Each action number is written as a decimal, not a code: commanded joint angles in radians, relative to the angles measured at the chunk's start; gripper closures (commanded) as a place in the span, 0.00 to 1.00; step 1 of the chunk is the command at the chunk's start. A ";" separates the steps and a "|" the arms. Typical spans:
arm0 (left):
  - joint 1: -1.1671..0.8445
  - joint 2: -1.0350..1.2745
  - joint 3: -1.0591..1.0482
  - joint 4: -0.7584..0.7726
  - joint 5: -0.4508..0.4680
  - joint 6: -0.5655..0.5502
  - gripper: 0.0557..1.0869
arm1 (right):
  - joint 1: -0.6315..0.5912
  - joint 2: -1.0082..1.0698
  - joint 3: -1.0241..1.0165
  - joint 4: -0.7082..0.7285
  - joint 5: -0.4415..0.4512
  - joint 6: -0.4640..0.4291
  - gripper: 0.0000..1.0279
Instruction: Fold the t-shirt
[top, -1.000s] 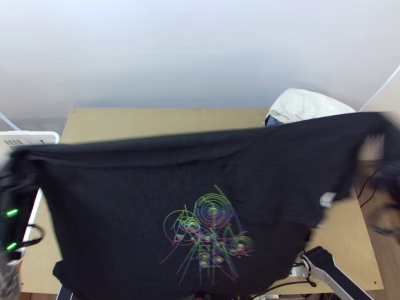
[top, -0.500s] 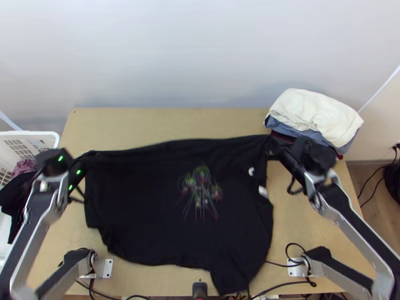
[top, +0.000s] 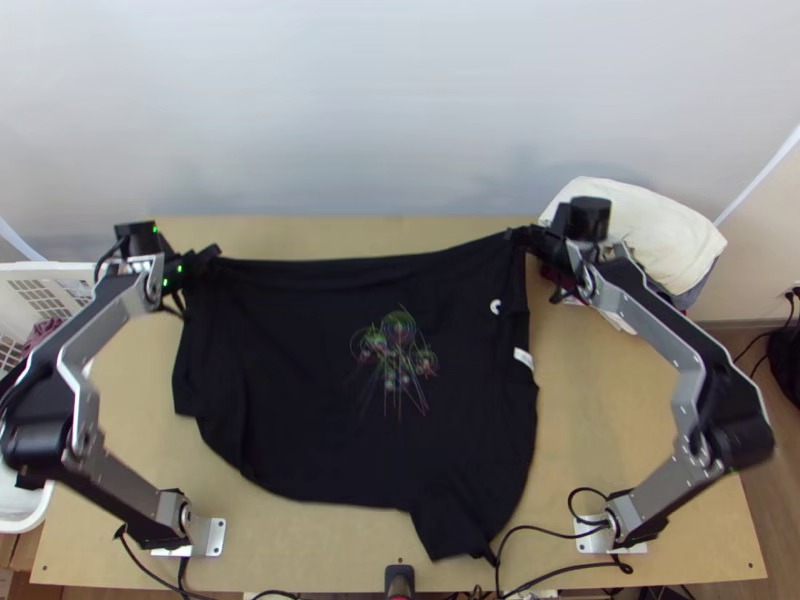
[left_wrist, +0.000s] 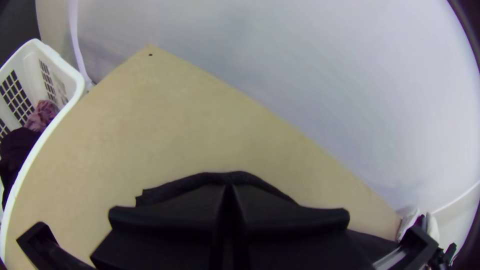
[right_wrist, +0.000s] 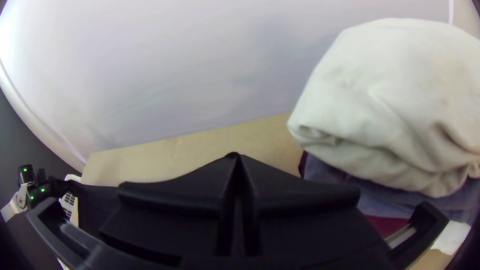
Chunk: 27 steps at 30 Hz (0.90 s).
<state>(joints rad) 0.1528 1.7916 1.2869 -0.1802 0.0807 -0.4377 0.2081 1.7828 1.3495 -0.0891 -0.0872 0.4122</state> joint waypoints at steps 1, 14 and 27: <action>0.021 0.132 0.157 0.005 0.005 -0.004 0.96 | -0.001 0.089 0.129 -0.020 0.020 0.016 0.97; 0.024 0.396 0.581 -0.246 0.001 -0.007 0.05 | 0.033 0.234 0.338 0.000 0.095 -0.018 0.46; 0.054 0.164 0.531 -0.254 0.011 -0.016 0.05 | 0.151 -0.077 0.293 -0.006 0.265 -0.089 0.06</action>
<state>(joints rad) 0.1978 2.0315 1.8252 -0.4217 0.0841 -0.4488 0.3500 1.8183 1.6558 -0.1066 0.1459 0.3389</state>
